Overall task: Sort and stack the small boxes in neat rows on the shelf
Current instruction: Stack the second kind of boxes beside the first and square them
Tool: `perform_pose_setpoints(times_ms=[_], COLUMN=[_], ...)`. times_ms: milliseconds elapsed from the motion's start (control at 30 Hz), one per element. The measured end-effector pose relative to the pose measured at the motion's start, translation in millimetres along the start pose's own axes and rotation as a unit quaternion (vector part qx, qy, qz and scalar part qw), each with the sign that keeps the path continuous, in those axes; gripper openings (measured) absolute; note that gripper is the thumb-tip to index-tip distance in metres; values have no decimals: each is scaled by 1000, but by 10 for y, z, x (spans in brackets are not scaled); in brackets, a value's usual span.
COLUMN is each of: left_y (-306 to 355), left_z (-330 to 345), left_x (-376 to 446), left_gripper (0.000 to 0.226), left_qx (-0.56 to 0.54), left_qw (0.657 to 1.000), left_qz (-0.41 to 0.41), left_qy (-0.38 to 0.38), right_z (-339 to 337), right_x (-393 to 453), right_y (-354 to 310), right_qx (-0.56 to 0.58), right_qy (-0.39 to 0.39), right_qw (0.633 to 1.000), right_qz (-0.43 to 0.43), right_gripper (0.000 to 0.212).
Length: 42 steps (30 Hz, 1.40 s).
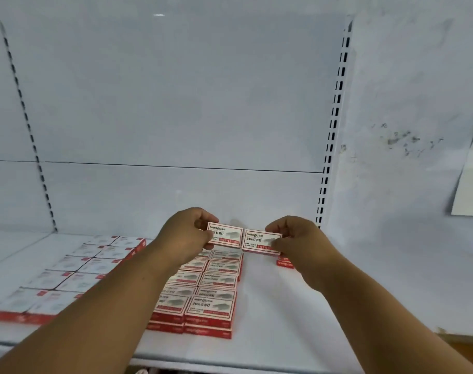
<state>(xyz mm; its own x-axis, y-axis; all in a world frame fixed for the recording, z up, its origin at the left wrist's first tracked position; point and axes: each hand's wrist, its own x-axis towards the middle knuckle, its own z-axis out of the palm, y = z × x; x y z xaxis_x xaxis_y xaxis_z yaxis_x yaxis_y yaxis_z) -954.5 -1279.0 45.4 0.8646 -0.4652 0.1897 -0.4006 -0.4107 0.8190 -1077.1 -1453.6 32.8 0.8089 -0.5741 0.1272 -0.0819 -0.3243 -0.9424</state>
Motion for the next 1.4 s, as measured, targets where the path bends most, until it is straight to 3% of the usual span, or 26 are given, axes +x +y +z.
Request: perform_pose_setpoints(times_ms=[267, 400, 533, 700, 1000, 1233, 1400], left_y=[-510, -651, -756, -788, -762, -521, -222], left_z=[-613, -684, -616, -641, -658, -407, -72], left_x=[-144, -162, -175, -206, -216, -229, -186], left_gripper=[24, 24, 20, 22, 23, 21, 22], left_qx=[-22, -2, 81, 193, 259, 283, 249], left_qw=[998, 996, 990, 970, 946, 933, 929], left_qz=[0, 0, 20, 76, 107, 190, 209], left_qy=[-51, -87, -116, -127, -161, -113, -178], right_z=[656, 844, 917, 993, 994, 891, 534], right_x=[-273, -391, -452, -528, -556, -471, -377], right_y=[-115, -99, -65, -105, -106, -47, 43], right_qx=[-26, -121, -202, -285, -314, -298, -291], right_qy=[-11, 2, 38, 30, 14, 46, 88], right_qw=[999, 992, 977, 957, 949, 953, 951], right_qz=[28, 44, 53, 41, 22, -23, -61], right_gripper=[20, 19, 19, 21, 24, 19, 12])
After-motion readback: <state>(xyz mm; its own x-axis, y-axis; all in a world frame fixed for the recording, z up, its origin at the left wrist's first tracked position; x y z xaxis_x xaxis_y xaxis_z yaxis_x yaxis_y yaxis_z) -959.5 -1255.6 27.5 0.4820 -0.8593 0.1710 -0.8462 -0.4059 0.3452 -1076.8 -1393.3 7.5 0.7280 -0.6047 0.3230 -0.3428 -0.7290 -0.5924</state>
